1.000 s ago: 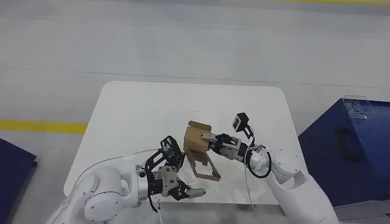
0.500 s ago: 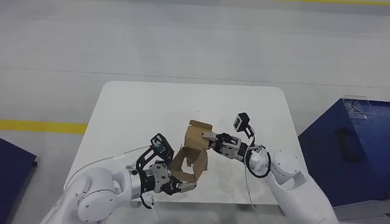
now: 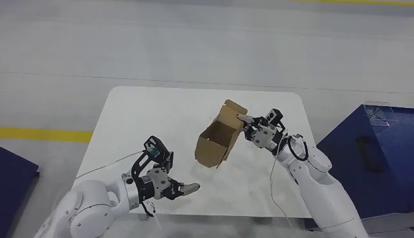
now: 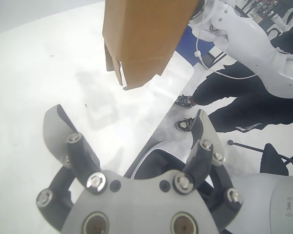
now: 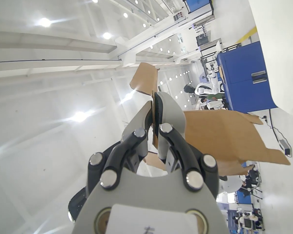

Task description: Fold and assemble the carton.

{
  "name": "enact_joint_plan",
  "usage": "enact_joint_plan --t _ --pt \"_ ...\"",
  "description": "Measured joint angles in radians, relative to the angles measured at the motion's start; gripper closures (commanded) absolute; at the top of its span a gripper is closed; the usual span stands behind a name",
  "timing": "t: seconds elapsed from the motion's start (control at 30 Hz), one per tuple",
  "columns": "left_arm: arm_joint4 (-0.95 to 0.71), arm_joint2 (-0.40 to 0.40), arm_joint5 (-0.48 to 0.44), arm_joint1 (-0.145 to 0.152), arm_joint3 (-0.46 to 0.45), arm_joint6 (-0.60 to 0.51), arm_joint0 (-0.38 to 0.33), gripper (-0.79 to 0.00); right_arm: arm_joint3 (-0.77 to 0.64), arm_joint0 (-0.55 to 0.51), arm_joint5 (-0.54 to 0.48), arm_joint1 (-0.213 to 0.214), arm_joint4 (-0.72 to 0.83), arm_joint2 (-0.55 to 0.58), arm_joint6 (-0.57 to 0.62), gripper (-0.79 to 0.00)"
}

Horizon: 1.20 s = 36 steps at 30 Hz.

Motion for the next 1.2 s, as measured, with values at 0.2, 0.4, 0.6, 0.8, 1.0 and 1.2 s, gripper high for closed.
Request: enact_joint_plan --t 0.2,0.4,0.6,0.8,1.0,1.2 --pt "0.0 0.0 0.0 0.0 0.0 0.0 0.0 -0.785 -0.026 -0.01 0.0 -0.005 0.043 0.001 -0.034 0.0" --pt "0.067 -0.02 -0.092 -0.006 -0.01 0.172 0.01 -0.785 -0.031 -0.007 0.076 -0.028 0.264 -0.017 -0.16 0.0" --pt "0.383 -0.001 -0.139 -0.02 0.01 0.639 0.07 -0.785 0.005 0.02 0.238 -0.046 0.5 -0.046 -0.238 0.0" --pt "0.667 0.039 -0.026 -0.032 0.029 0.859 0.072 -0.785 0.017 0.045 0.317 -0.055 0.591 -0.064 -0.262 0.0" --pt "0.644 0.038 -0.029 -0.031 0.029 0.854 0.072 -0.785 0.015 0.042 0.314 -0.055 0.591 -0.064 -0.264 0.0" --pt "0.799 0.02 0.034 -0.03 0.028 0.889 0.084 -0.785 0.004 0.035 0.324 -0.06 0.669 -0.043 -0.315 0.0"
